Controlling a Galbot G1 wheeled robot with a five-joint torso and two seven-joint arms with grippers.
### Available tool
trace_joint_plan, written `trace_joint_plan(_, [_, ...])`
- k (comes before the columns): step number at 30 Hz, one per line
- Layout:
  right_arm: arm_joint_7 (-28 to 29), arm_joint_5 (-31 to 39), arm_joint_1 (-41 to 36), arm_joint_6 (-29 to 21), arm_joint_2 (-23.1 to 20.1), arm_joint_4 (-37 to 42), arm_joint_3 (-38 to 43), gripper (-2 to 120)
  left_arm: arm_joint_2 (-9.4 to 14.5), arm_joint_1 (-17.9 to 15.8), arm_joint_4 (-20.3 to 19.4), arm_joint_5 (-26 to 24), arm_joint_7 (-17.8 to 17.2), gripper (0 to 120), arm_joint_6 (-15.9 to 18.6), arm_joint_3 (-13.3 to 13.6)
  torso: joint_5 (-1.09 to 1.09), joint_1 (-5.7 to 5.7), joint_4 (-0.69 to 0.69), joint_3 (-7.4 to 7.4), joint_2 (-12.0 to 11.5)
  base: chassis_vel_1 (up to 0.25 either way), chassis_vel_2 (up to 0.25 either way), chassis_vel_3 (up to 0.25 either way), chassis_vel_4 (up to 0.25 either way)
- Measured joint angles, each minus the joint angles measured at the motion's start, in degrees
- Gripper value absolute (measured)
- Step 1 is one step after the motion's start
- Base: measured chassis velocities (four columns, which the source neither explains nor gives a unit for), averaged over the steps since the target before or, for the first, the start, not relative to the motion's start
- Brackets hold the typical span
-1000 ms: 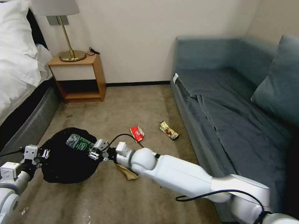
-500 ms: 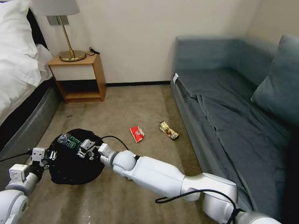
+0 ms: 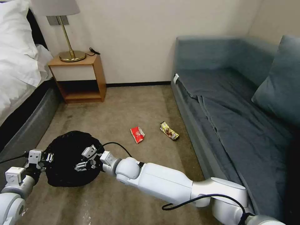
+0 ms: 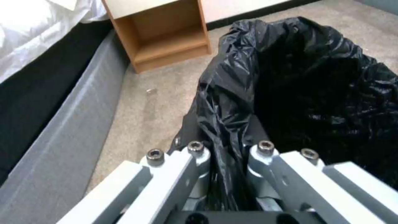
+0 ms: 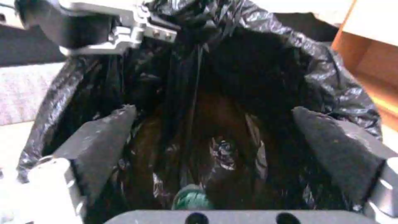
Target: Pick up the trash bin, then pick up the garbage on the floor and place it into the trash bin.
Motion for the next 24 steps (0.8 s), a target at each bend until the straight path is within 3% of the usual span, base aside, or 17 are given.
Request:
trace_joint_plan(6, [1.1, 0.4, 1.5, -1.4, -2.5, 2.7, -0.1, 100, 0.5, 0.1, 0.6, -0.1, 0.1, 7, -0.3, -1.1, 0.00, 0.00, 0.01, 0.00, 0.0, 0.000, 0.000, 0.000, 0.000])
trace_joint_plan(14, [0.9, -1.2, 1.1, -3.4, -9.2, 3.7, 1.3, 100, 3.4, 1.6, 3.1, -2.4, 1.2, 7, -1.4, -7.1, 0.01, 0.00, 0.00, 0.00, 0.0, 0.000, 0.000, 0.000, 0.000])
trace_joint_plan(24, [-2.7, -5.7, -3.4, -1.4, -9.3, -4.8, 3.3, 100, 4.0, 2.2, 4.0, -3.4, 1.3, 7, -1.9, -8.9, 0.00, 0.00, 0.00, 0.00, 0.0, 0.000, 0.000, 0.000, 0.000])
